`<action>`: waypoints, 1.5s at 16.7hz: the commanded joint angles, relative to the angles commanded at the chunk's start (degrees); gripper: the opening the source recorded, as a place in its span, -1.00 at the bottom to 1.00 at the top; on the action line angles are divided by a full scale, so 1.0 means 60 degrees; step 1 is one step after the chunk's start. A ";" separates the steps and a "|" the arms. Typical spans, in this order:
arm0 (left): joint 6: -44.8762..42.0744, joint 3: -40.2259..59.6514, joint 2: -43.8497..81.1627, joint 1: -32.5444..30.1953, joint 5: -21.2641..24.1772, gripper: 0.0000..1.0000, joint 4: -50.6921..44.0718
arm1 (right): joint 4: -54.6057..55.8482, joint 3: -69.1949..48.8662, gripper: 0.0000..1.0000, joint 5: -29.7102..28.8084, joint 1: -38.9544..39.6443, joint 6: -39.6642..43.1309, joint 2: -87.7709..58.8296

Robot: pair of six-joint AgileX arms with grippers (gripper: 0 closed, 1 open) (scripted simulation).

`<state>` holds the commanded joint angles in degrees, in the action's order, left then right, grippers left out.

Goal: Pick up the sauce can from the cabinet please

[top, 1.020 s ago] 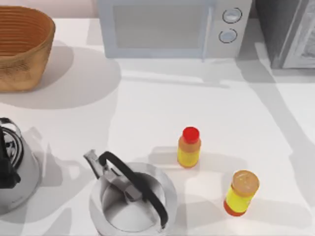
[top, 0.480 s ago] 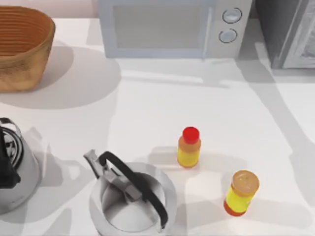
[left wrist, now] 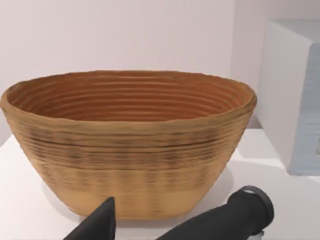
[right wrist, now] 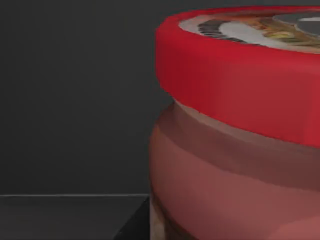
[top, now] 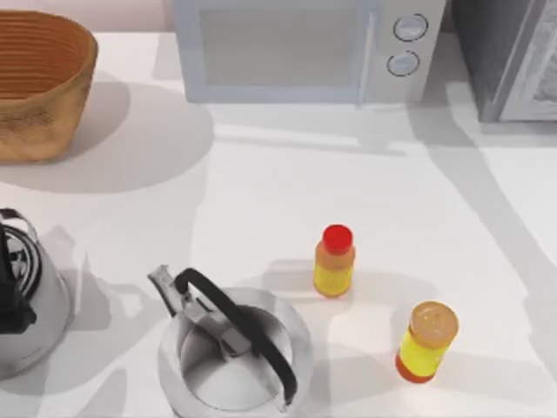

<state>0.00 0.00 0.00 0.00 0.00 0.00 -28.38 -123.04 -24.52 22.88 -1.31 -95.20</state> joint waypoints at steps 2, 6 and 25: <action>0.0000 0.0000 0.0000 0.0000 0.0000 1.00 0.0000 | -0.0718 0.0047 -1.00 -0.0635 0.0634 -0.0003 0.0732; 0.0000 0.0000 0.0000 0.0000 0.0000 1.00 0.0000 | -0.2079 0.0141 -1.00 -0.1824 0.1876 -0.0038 0.2174; 0.0000 0.0000 0.0000 0.0000 0.0000 1.00 0.0000 | 0.0176 0.7845 -1.00 0.0100 0.0010 0.0074 0.7451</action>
<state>0.00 0.00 0.00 0.00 0.00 0.00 -27.33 -75.96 -23.92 22.94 -0.87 -50.49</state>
